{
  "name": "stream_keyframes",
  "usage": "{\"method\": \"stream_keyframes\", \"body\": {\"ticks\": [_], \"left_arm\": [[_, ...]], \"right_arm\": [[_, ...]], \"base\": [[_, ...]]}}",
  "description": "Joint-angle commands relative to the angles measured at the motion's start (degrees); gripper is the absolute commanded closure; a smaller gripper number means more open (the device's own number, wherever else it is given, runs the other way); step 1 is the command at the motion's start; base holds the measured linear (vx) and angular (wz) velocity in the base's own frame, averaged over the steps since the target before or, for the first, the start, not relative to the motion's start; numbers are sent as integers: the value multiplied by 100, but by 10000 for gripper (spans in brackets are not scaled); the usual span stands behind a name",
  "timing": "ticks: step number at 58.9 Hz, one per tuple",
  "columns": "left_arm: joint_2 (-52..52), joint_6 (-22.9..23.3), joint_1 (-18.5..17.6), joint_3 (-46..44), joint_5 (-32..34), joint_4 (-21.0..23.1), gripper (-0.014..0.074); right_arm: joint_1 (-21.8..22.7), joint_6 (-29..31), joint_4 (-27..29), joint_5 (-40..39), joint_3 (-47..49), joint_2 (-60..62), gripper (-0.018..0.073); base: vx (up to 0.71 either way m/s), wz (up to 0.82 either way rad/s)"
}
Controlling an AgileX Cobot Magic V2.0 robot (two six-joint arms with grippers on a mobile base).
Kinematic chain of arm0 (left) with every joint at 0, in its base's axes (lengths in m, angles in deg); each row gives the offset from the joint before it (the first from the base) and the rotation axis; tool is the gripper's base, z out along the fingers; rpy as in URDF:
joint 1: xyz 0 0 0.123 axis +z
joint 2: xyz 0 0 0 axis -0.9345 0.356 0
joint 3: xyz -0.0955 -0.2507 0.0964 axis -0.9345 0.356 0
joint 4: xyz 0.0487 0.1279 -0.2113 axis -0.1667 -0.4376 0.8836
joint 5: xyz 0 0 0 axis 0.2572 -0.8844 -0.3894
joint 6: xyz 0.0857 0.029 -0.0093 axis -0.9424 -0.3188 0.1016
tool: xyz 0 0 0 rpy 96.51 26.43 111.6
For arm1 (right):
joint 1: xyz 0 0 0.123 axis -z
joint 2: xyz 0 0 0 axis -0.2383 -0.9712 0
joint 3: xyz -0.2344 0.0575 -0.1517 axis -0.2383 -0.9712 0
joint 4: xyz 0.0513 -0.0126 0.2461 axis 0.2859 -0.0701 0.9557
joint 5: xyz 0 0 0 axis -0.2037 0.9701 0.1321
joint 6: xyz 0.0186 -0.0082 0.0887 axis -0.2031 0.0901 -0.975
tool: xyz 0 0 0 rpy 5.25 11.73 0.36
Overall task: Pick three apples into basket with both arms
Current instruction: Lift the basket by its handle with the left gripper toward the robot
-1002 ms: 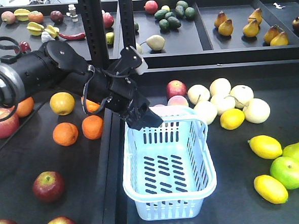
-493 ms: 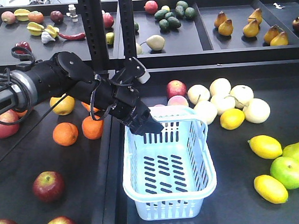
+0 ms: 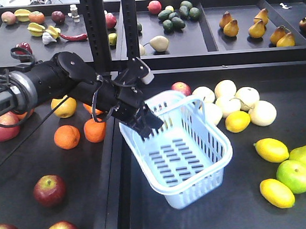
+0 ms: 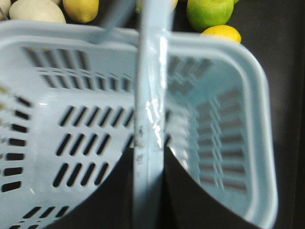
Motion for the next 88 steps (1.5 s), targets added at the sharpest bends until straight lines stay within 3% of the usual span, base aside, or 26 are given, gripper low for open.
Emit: {"method": "stream_keyframes", "body": {"ticks": [1, 19, 47, 53, 64, 75, 88], "left_arm": [[-587, 3, -26, -178, -23, 546, 604], [-1361, 105, -26, -178, -597, 600, 604], [-2849, 1341, -26, -178, -1781, 568, 604], [-3228, 1683, -26, -101, -1808, 357, 604], [-3970, 1864, -26, 544, -1802, -39, 604], [-4947, 1870, -26, 1776, -1390, -193, 604], [-6203, 2075, -26, 2943, 181, -151, 604]], "right_arm": [[24, 45, -53, -418, -64, 68, 568], [24, 45, -53, -418, -64, 68, 568], [24, 51, -53, -418, -64, 68, 568], [24, 51, -53, -418, -64, 68, 568], [24, 51, -53, -418, -64, 68, 568], [24, 51, -53, -418, -64, 68, 568], [24, 51, -53, -418, -64, 68, 568]], "base": [[0, 0], [0, 0], [0, 0], [0, 0], [0, 0], [0, 0], [0, 0]]}}
